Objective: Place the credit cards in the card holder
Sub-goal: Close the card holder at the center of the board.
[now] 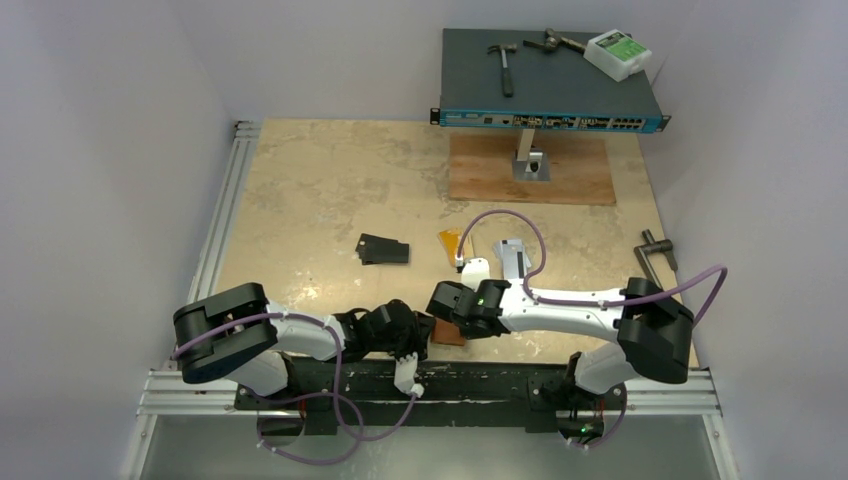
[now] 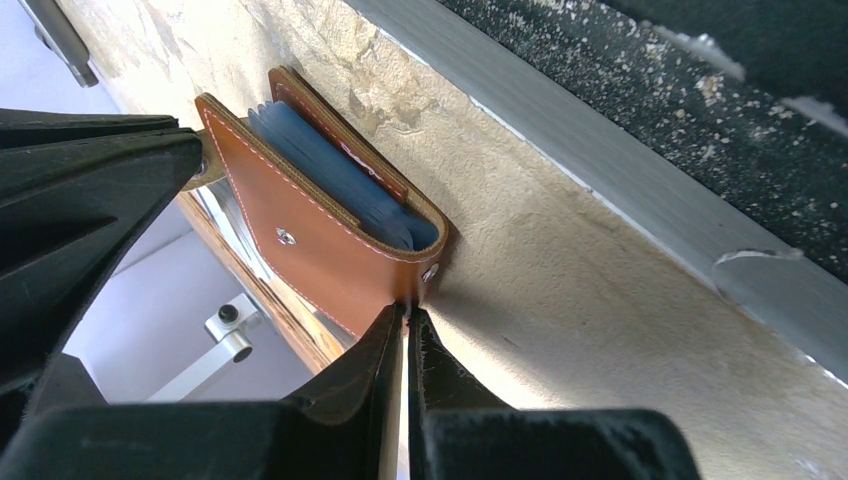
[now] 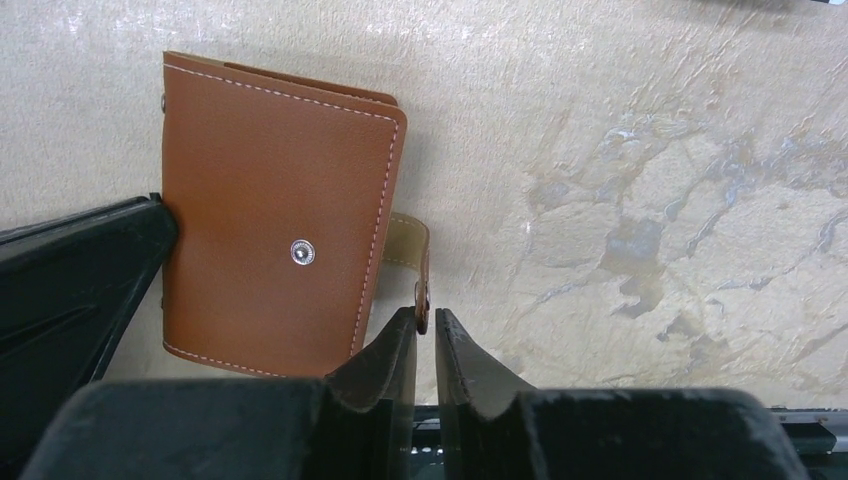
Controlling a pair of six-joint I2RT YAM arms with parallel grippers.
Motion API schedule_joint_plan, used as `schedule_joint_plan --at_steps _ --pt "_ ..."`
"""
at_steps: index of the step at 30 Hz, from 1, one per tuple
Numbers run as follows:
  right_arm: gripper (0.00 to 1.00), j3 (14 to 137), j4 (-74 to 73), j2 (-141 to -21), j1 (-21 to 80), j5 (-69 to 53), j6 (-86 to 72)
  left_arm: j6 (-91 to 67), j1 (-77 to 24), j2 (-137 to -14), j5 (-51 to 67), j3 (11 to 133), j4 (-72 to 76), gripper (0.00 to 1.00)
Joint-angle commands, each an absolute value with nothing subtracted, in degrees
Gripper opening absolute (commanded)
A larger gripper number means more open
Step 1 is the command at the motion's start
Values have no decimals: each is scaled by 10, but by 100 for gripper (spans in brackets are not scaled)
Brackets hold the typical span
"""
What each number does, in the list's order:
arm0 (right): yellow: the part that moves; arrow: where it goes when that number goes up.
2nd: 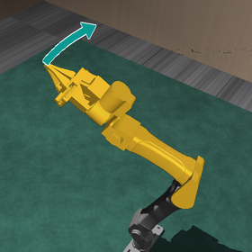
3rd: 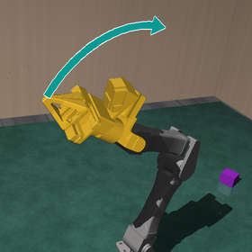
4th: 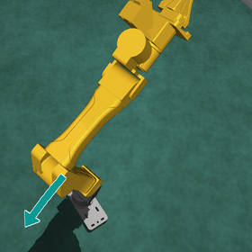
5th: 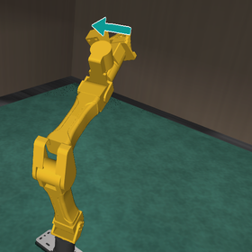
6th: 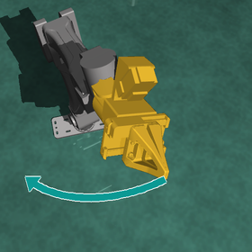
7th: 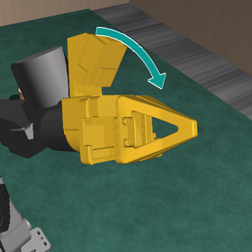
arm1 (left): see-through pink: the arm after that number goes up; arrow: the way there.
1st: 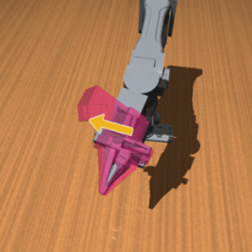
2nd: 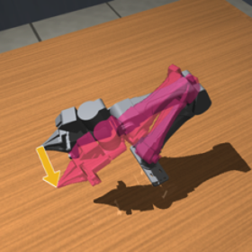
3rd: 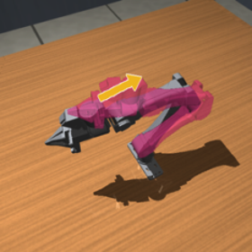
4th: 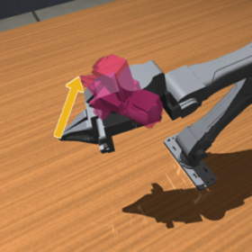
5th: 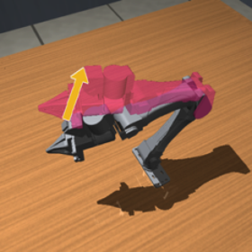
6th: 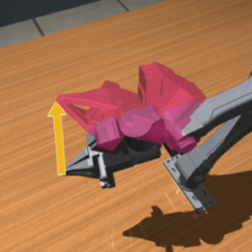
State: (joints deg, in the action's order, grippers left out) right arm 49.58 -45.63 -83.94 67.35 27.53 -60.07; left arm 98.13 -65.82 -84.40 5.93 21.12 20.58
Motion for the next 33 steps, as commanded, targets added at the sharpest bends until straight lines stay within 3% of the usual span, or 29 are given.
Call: schedule_joint_plan --at_steps 1,9,13,33 --pt "11 517 -468 -820 677 290 -614 975 -659 -849 53 205 145 3" --pt "9 520 -464 -817 677 295 -609 975 -660 -849 52 208 141 3" --pt "0 519 -462 -818 678 297 -610 974 -661 -849 51 208 140 3" --pt "0 534 -404 -807 677 254 -568 976 -663 -849 52 213 133 3"
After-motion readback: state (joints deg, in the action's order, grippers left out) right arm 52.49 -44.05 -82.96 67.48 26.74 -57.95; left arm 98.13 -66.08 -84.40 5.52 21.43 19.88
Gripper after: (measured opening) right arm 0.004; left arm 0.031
